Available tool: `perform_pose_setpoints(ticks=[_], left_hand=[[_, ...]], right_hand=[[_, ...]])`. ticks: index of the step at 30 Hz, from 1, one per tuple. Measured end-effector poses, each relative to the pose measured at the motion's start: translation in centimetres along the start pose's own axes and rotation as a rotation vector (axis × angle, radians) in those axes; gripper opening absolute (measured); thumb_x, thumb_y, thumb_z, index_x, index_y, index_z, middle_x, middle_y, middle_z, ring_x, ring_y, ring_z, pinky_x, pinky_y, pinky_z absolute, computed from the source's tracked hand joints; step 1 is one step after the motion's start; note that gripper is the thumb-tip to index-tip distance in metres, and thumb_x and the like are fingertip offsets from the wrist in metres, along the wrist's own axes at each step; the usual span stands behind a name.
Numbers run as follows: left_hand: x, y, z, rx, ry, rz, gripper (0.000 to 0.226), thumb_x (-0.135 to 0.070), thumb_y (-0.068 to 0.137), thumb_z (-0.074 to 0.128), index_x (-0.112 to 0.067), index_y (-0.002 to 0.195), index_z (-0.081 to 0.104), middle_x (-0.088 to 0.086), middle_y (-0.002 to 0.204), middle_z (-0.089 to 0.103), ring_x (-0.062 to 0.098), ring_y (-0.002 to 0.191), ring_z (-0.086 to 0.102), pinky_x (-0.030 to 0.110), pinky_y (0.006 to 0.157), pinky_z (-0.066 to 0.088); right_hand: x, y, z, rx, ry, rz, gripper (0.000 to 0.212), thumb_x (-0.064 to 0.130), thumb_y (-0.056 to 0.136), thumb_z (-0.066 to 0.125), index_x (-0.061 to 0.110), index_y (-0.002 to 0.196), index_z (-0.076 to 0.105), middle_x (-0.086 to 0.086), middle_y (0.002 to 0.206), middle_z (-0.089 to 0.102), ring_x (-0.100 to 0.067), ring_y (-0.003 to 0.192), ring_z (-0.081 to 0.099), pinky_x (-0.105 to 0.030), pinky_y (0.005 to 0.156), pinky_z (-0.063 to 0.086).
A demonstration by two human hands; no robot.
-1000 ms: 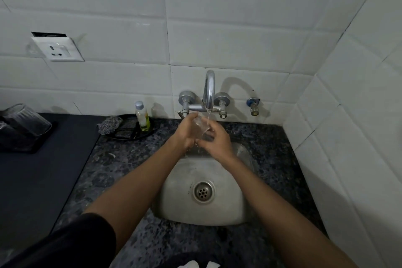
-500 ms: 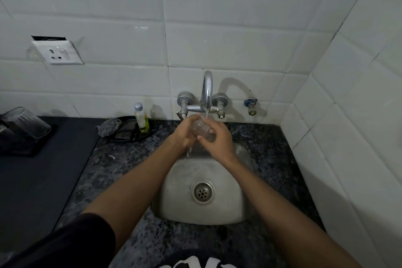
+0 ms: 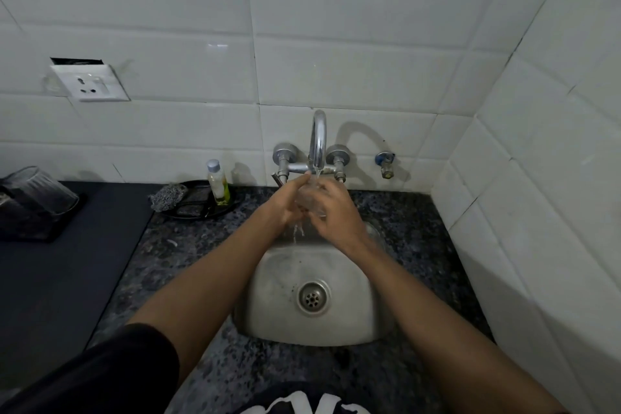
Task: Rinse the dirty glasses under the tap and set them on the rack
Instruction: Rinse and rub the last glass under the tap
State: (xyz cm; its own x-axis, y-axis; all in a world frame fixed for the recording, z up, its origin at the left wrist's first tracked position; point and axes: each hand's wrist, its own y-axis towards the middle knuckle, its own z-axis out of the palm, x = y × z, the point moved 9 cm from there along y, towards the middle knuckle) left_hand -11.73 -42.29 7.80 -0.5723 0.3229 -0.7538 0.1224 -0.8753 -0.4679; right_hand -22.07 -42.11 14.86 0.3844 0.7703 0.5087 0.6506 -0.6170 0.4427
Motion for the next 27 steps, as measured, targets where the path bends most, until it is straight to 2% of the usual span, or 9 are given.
perform_pose_setpoints(ticks=[2,8,10,14,16,20,23,25,27], left_hand=[[0.1,0.1,-0.1,-0.014,-0.001,-0.026,0.034,-0.038,0.103,0.054,-0.012,0.089,0.070,0.002,0.081,0.069,0.017,0.073,0.067,0.031,0.070,0.053],[-0.4,-0.3,0.3,0.037,-0.098,0.089,0.026,-0.024,0.105,0.050,-0.006,0.099,0.067,0.009,0.089,0.071,0.022,0.082,0.069,0.036,0.085,0.057],[-0.5,-0.4,0.2,0.040,-0.067,0.075,0.030,-0.032,0.104,0.051,-0.008,0.101,0.069,0.009,0.092,0.073,0.023,0.087,0.070,0.040,0.092,0.054],[-0.7,0.0,-0.7,-0.031,0.015,0.010,0.033,-0.037,0.104,0.053,-0.011,0.093,0.069,0.004,0.081,0.071,0.019,0.077,0.068,0.037,0.079,0.053],[-0.9,0.2,-1.0,-0.050,-0.036,0.040,0.028,-0.031,0.104,0.053,-0.009,0.096,0.067,0.007,0.086,0.071,0.022,0.081,0.068,0.041,0.090,0.054],[-0.6,-0.5,-0.5,0.017,-0.142,0.074,0.034,-0.028,0.107,0.046,-0.001,0.104,0.066,0.015,0.093,0.075,0.027,0.088,0.071,0.046,0.106,0.047],[-0.3,-0.1,-0.7,0.039,-0.073,0.019,0.039,-0.037,0.105,0.048,-0.006,0.099,0.070,0.012,0.095,0.073,0.026,0.089,0.070,0.043,0.095,0.052],[0.1,0.1,-1.1,0.011,0.008,-0.041,0.037,-0.041,0.104,0.050,-0.011,0.092,0.070,0.005,0.085,0.071,0.021,0.081,0.068,0.038,0.081,0.053],[0.2,0.0,-0.9,-0.002,0.010,-0.049,0.033,-0.037,0.103,0.051,-0.012,0.090,0.069,0.004,0.082,0.070,0.019,0.078,0.067,0.037,0.079,0.053]], right_hand=[[0.7,-0.2,0.7,0.029,-0.053,-0.079,0.056,0.002,0.083,0.079,0.020,0.135,0.068,-0.003,0.149,0.049,-0.023,0.141,0.042,-0.036,0.115,0.043],[-2.5,-0.2,0.8,-0.093,0.404,0.392,0.061,0.017,0.084,0.085,0.023,0.140,0.061,0.004,0.135,0.061,-0.012,0.119,0.063,-0.035,0.102,0.057],[-1.4,-0.2,0.1,-0.087,0.275,0.257,0.062,0.013,0.084,0.084,0.023,0.141,0.062,0.003,0.138,0.057,-0.013,0.122,0.059,-0.030,0.102,0.056],[0.0,-0.4,1.4,0.021,0.032,0.027,0.066,0.001,0.086,0.078,0.024,0.145,0.060,0.000,0.149,0.048,-0.017,0.142,0.043,-0.014,0.111,0.035],[-1.2,-0.4,1.5,-0.014,0.227,0.191,0.066,0.011,0.087,0.081,0.024,0.147,0.058,0.004,0.140,0.053,-0.011,0.129,0.054,-0.009,0.100,0.043],[-3.7,-0.9,2.4,-0.031,0.596,0.589,0.068,0.020,0.085,0.086,0.023,0.146,0.055,0.012,0.118,0.063,-0.007,0.108,0.066,-0.020,0.086,0.057],[-2.1,-0.4,1.0,-0.075,0.272,0.295,0.065,0.011,0.083,0.084,0.021,0.142,0.060,0.002,0.133,0.059,-0.011,0.118,0.062,-0.031,0.098,0.058],[-0.7,-0.5,1.8,0.004,0.076,0.062,0.065,0.000,0.084,0.077,0.023,0.143,0.061,-0.001,0.146,0.050,-0.017,0.137,0.048,-0.031,0.113,0.046],[-1.1,-0.8,2.7,0.049,0.096,0.083,0.066,0.003,0.085,0.077,0.028,0.143,0.060,0.000,0.150,0.046,-0.019,0.142,0.043,-0.032,0.116,0.044]])
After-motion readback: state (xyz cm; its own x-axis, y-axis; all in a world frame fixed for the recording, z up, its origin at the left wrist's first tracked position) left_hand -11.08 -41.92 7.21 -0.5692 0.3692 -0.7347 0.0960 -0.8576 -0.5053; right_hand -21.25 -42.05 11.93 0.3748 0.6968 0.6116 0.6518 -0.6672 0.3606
